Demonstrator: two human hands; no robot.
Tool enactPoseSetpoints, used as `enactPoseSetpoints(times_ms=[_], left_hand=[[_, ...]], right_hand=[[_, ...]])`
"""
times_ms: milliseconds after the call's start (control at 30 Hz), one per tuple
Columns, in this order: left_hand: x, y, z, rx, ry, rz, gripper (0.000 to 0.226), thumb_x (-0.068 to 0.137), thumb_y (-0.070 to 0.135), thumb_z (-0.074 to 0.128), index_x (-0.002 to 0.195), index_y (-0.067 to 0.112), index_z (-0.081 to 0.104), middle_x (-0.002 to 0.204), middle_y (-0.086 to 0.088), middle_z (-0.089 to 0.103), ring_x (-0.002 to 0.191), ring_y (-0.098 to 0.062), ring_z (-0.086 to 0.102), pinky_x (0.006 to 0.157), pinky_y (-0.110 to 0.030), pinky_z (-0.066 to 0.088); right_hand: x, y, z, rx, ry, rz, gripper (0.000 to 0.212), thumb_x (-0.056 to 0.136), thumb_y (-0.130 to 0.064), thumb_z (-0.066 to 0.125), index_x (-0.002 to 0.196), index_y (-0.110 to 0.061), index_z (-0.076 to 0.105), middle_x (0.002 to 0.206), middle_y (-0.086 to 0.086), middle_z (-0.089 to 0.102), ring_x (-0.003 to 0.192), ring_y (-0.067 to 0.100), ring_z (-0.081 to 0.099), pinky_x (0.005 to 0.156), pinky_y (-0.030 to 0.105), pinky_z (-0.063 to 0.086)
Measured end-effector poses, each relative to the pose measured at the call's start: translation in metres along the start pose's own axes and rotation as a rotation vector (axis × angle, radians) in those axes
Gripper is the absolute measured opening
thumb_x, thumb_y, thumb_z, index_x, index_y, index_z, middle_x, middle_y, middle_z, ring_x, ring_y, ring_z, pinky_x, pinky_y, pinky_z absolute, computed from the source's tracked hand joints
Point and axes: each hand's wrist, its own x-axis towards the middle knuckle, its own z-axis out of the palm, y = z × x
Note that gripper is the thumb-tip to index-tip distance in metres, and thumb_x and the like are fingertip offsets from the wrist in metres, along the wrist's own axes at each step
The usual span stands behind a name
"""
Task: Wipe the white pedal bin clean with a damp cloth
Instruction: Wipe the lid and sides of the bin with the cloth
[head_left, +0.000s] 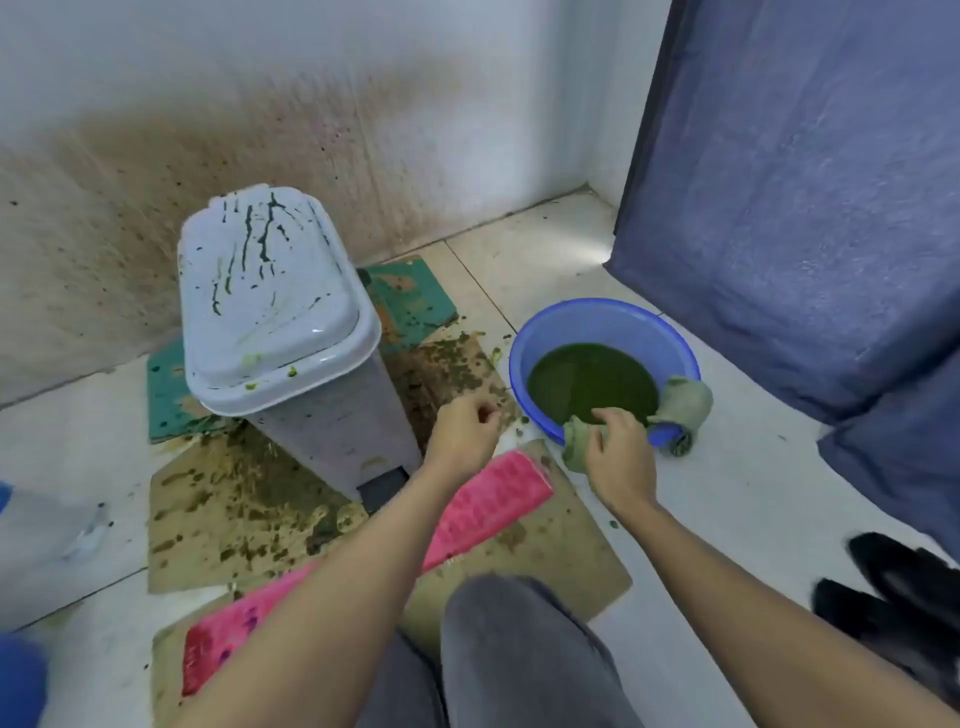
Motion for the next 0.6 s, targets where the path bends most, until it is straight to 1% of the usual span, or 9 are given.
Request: enactPoseSetpoints(times_ms=[67,133,200,267,300,367,433,533,600], left_hand=[[0.000,-0.005,0.022,-0.067,0.013,-0.036,0.019,0.092,0.011,0.059,0.078,0.002,0.068,0.071,-0.006,0.066,0.067,-0.020,0.057,0.065,-0.033,0.043],[-0.003,-0.009,0.052,-0.093,-0.023,-0.093,0.016,0.091,0.010,0.062,0.078,0.007,0.071,0.073,-0.001,0.066,0.073,-0.015,0.058,0.067,-0.031,0.044],[-0.003,-0.010,0.079,-0.178,-0.044,-0.149,0.013,0.092,0.011,0.063,0.083,0.010,0.073,0.074,0.004,0.067,0.075,-0.012,0.061,0.062,-0.021,0.042],[-0.001,-0.006,0.098,-0.277,-0.054,-0.202,0.015,0.093,0.017,0.064,0.096,0.005,0.073,0.085,-0.001,0.070,0.077,-0.012,0.062,0.059,-0.008,0.042],[0.000,-0.006,0.107,-0.316,-0.066,-0.220,0.021,0.093,0.021,0.066,0.103,0.004,0.072,0.092,-0.004,0.071,0.081,-0.013,0.063,0.065,-0.009,0.045],[0.004,-0.003,0.120,-0.386,-0.118,-0.269,0.031,0.092,0.030,0.069,0.107,0.003,0.069,0.097,-0.006,0.070,0.084,-0.014,0.061,0.079,-0.025,0.049],[0.005,0.001,0.127,-0.504,-0.179,-0.330,0.031,0.088,0.032,0.074,0.101,0.005,0.069,0.089,-0.002,0.068,0.078,-0.014,0.059,0.074,-0.031,0.048],[0.007,0.006,0.136,-0.591,-0.224,-0.355,0.018,0.082,0.024,0.081,0.092,0.014,0.069,0.084,0.001,0.072,0.080,-0.015,0.067,0.068,-0.024,0.052],[0.008,0.009,0.141,-0.566,-0.185,-0.379,0.021,0.078,0.020,0.085,0.085,0.014,0.066,0.077,0.001,0.068,0.071,-0.012,0.065,0.062,-0.023,0.050]], right_hand=[[-0.006,0.011,0.003,-0.042,0.009,-0.002,0.036,0.093,-0.005,0.050,0.128,-0.002,0.058,0.132,0.015,0.056,0.126,0.031,0.048,0.105,0.043,0.039],[-0.013,0.027,0.009,-0.054,-0.014,0.000,0.039,0.094,-0.003,0.050,0.133,0.001,0.054,0.140,0.016,0.051,0.134,0.031,0.041,0.112,0.041,0.033],[-0.015,0.040,0.013,-0.040,-0.040,0.004,0.041,0.096,-0.003,0.049,0.136,0.003,0.051,0.145,0.016,0.047,0.139,0.029,0.037,0.116,0.041,0.030],[-0.014,0.047,0.013,-0.035,-0.041,-0.011,0.041,0.097,-0.004,0.047,0.137,0.002,0.051,0.147,0.014,0.046,0.142,0.028,0.034,0.117,0.041,0.028],[-0.014,0.050,0.014,-0.030,-0.045,-0.012,0.040,0.097,-0.004,0.047,0.137,0.002,0.051,0.147,0.014,0.046,0.142,0.028,0.034,0.117,0.041,0.028],[-0.013,0.053,0.015,-0.018,-0.049,-0.012,0.040,0.097,-0.004,0.046,0.136,0.001,0.052,0.147,0.013,0.047,0.142,0.028,0.034,0.117,0.041,0.028],[-0.013,0.055,0.014,-0.012,-0.057,-0.010,0.039,0.098,-0.004,0.046,0.136,0.001,0.053,0.147,0.013,0.047,0.142,0.027,0.033,0.117,0.040,0.027],[-0.013,0.057,0.013,0.014,-0.088,-0.001,0.040,0.099,-0.006,0.044,0.138,-0.002,0.051,0.150,0.010,0.044,0.144,0.024,0.030,0.118,0.038,0.025],[-0.011,0.058,0.010,0.034,-0.107,0.006,0.040,0.100,-0.008,0.043,0.139,-0.004,0.051,0.150,0.008,0.044,0.145,0.023,0.029,0.118,0.037,0.025]])
